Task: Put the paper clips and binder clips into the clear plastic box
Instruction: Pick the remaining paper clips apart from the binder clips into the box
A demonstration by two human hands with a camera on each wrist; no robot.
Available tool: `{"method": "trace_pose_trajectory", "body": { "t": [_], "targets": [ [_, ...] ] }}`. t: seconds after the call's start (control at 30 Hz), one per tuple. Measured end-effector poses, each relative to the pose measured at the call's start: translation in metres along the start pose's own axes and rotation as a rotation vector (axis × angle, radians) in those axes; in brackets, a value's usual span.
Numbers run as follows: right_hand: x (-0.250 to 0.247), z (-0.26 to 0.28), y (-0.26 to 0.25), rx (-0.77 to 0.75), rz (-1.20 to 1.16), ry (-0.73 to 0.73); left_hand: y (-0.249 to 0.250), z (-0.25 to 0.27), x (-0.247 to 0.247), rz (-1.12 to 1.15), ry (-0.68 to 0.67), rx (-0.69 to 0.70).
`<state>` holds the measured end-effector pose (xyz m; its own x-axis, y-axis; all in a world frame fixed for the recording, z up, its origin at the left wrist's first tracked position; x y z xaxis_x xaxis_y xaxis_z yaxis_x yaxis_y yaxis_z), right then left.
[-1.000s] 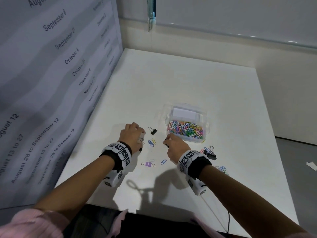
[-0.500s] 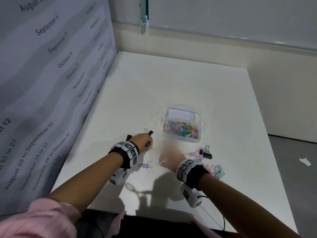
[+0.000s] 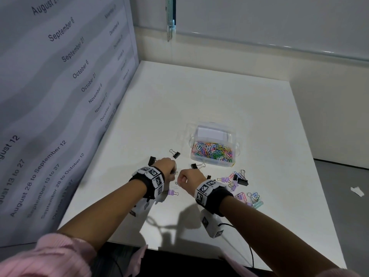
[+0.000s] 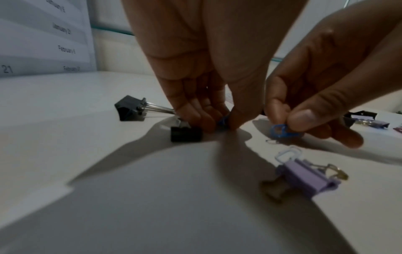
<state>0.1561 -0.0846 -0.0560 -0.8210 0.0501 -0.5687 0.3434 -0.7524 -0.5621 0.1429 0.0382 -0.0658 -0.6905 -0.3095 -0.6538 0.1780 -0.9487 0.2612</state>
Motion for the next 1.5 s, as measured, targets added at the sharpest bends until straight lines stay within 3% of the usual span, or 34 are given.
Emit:
{"method": "trace_pose_trajectory", "body": {
  "t": [0.47, 0.67, 0.83, 1.0, 1.1, 1.33, 1.5],
  "targets": [
    [0.022, 0.000, 0.001, -0.027, 0.231, -0.108, 0.000, 0.008, 0.003, -0.031, -0.080, 0.025],
    [0.017, 0.010, 0.014, -0.026, 0.201, -0.091, -0.002, 0.007, 0.004, -0.042, -0.078, 0.000],
    [-0.017, 0.025, 0.024, 0.020, 0.199, 0.023, 0.003, 0.008, 0.000, -0.081, -0.128, -0.012],
    [-0.088, 0.029, 0.035, 0.055, 0.072, 0.309, 0.005, 0.010, -0.003, -0.121, -0.171, -0.029],
    [-0.110, 0.032, 0.050, 0.111, 0.085, 0.372, 0.004, 0.007, -0.003, -0.133, -0.177, -0.014],
    [-0.102, 0.062, 0.100, 0.195, -0.022, 0.456, 0.018, 0.006, -0.018, -0.060, -0.100, 0.018],
    [-0.083, 0.089, 0.143, 0.319, -0.052, 0.407, 0.056, 0.001, -0.054, 0.052, 0.075, 0.128]
  ]
}}
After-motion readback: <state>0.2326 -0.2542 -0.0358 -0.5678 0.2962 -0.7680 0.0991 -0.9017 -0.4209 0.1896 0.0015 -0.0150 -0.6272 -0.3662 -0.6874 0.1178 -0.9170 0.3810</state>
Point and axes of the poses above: each hand's wrist, its own z-axis away from the middle knuckle, its own x-axis out of the palm, y = z × x, the point moved 3 cm from there along -z, towards the middle knuckle, and after that the axes turned 15 degrees about -y, right-handed, at the moved point
